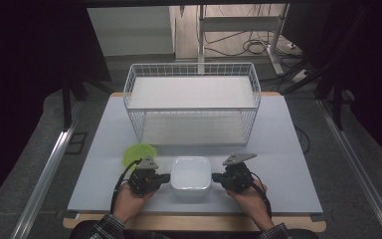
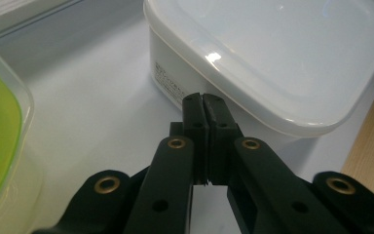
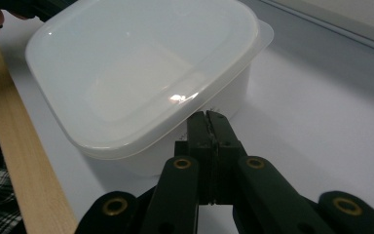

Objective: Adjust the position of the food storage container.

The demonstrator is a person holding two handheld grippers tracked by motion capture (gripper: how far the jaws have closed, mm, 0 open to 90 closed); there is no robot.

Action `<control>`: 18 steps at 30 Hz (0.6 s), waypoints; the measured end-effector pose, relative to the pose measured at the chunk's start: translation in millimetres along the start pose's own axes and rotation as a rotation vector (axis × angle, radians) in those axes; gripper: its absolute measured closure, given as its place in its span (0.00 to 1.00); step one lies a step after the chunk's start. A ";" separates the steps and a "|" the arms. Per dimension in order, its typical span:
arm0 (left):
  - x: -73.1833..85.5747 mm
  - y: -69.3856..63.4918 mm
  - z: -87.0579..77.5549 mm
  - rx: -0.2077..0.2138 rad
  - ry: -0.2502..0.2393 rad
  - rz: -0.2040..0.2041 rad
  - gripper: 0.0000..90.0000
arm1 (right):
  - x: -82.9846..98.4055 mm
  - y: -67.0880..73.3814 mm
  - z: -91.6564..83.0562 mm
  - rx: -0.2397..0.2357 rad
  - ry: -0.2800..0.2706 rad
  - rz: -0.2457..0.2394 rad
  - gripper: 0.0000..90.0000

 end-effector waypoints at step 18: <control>11.6 -7.9 -35.1 -0.148 -0.035 0.026 0.46 | 7.3 -19.5 -34.8 0.099 -0.100 -0.072 0.67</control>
Point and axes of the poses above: each handheld gripper's, and its own axes: z roughly forward along the jaws, x roughly out of its underside, y roughly to its left, the point moved 2 cm from there along z, roughly forward along the jaws, and after that the axes turned 13 degrees about z, right-handed, at the moved point
